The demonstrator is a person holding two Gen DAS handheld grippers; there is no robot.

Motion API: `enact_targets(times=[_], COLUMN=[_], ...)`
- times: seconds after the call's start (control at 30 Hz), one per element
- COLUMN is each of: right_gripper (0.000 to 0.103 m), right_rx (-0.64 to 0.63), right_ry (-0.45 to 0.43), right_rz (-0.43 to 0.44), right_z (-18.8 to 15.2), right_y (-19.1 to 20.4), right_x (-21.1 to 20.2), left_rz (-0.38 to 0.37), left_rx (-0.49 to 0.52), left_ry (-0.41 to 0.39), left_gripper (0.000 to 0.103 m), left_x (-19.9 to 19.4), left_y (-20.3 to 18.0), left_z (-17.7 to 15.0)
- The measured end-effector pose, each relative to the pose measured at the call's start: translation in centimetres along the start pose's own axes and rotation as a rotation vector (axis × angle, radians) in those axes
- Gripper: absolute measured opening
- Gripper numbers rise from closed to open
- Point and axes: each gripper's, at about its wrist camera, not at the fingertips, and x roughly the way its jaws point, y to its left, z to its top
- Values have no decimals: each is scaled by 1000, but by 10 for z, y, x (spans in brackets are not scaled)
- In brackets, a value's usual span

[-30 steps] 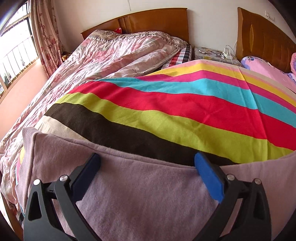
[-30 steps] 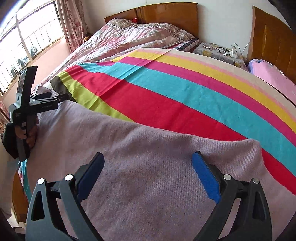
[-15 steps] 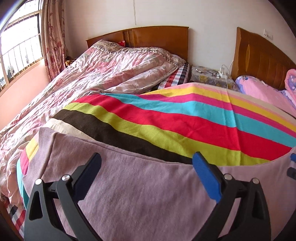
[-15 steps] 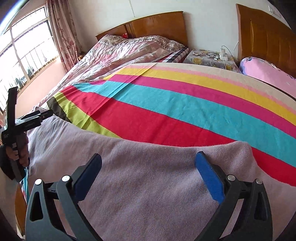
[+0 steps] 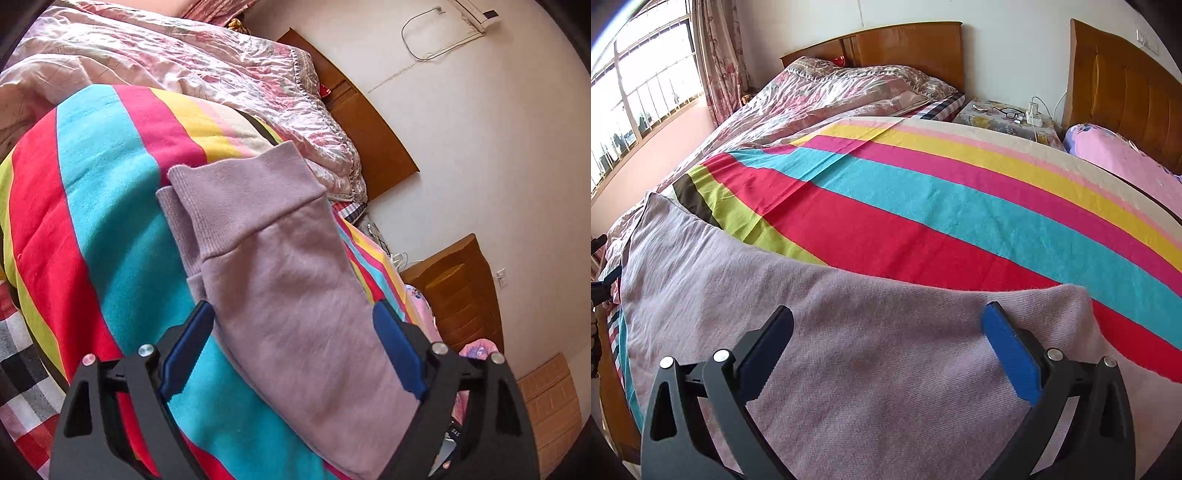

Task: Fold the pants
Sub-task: 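Grasp the ribbed cuff with the left tool and lift it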

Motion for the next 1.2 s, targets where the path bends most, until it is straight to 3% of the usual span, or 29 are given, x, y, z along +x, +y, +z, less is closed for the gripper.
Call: enact_targets(times=[0.17, 0.37, 0.53, 0.6, 0.67, 0.73, 0.77, 0.83, 0.93, 1.1, 1.2], right_gripper=[99, 99, 99, 99, 99, 99, 99, 99, 99, 99, 99], right_rx=[1, -34, 14, -3, -114, -246, -305, -408, -493, -519, -496], right_ry=[0, 19, 36, 13, 0, 42, 55, 84, 119, 132, 74], right_rz=[0, -48, -58, 67, 148, 240, 259, 257, 191, 194, 156], right_z=[0, 0, 5, 12, 17, 15, 11, 1, -12, -22, -16], right_y=[0, 7, 17, 46, 96, 150, 173, 210, 237, 234, 220], right_x=[0, 4, -3, -14, -18, -10, -5, 8, 26, 30, 8], left_rz=[12, -45, -75, -92, -130, -149, -144, -120, -106, -92, -95], left_rx=[-63, -74, -99, -110, -120, -125, -119, -102, -87, 60, 265], left_ry=[21, 39, 23, 14, 1, -7, -10, -15, -18, -83, -143], left_gripper=[82, 78, 47, 46, 46, 45, 43, 29, 19, 16, 16], left_x=[6, 9, 17, 22, 24, 25, 25, 24, 21, -6, -29], left_y=[23, 26, 29, 36, 42, 45, 45, 45, 40, -14, -89], left_z=[-4, 1, 17, 24, 29, 32, 32, 33, 37, 48, 40])
